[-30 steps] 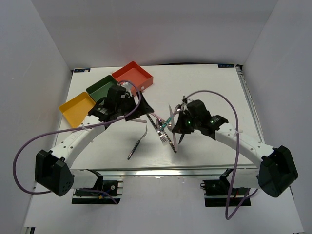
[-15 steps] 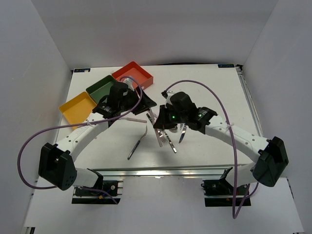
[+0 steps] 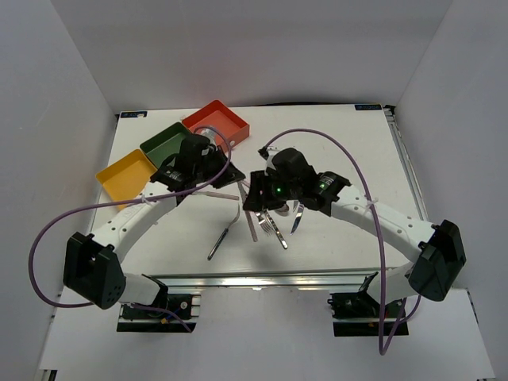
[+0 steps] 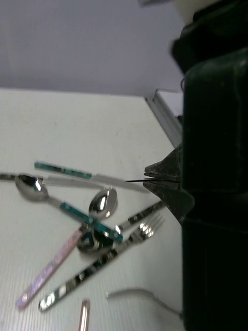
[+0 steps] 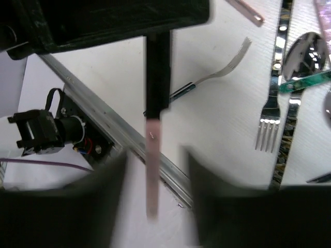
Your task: Sort the eating utensils into containers
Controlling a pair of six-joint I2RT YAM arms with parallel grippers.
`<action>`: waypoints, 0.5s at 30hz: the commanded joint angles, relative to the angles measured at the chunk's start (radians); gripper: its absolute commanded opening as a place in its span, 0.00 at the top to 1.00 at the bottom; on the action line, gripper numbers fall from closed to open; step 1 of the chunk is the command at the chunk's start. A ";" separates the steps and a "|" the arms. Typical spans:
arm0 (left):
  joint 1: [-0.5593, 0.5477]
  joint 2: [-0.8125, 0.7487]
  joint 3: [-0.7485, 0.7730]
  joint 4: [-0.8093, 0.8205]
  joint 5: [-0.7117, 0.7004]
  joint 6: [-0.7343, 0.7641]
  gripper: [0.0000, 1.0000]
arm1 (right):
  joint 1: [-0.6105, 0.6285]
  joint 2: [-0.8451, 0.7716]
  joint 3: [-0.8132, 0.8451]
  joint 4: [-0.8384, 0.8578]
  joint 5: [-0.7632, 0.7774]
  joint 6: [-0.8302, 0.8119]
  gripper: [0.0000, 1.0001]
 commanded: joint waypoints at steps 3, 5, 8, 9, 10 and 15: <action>0.201 -0.002 0.102 -0.271 -0.182 0.062 1.00 | -0.044 -0.023 0.078 -0.040 0.107 -0.024 0.11; 0.325 0.004 0.111 -0.300 -0.148 0.071 1.00 | -0.078 -0.032 0.073 -0.090 0.128 -0.019 0.11; 0.540 0.040 0.205 -0.417 -0.198 0.114 1.00 | -0.153 -0.054 0.063 -0.159 0.152 -0.016 0.11; 0.579 0.064 0.226 -0.462 -0.239 0.114 1.00 | -0.184 -0.055 0.061 -0.175 0.152 -0.019 0.11; 0.650 0.075 0.248 -0.466 -0.240 0.100 1.00 | -0.196 -0.057 0.058 -0.189 0.149 -0.022 0.11; 0.806 0.158 0.286 -0.400 -0.244 0.022 1.00 | -0.219 -0.061 0.034 -0.225 0.110 -0.065 0.11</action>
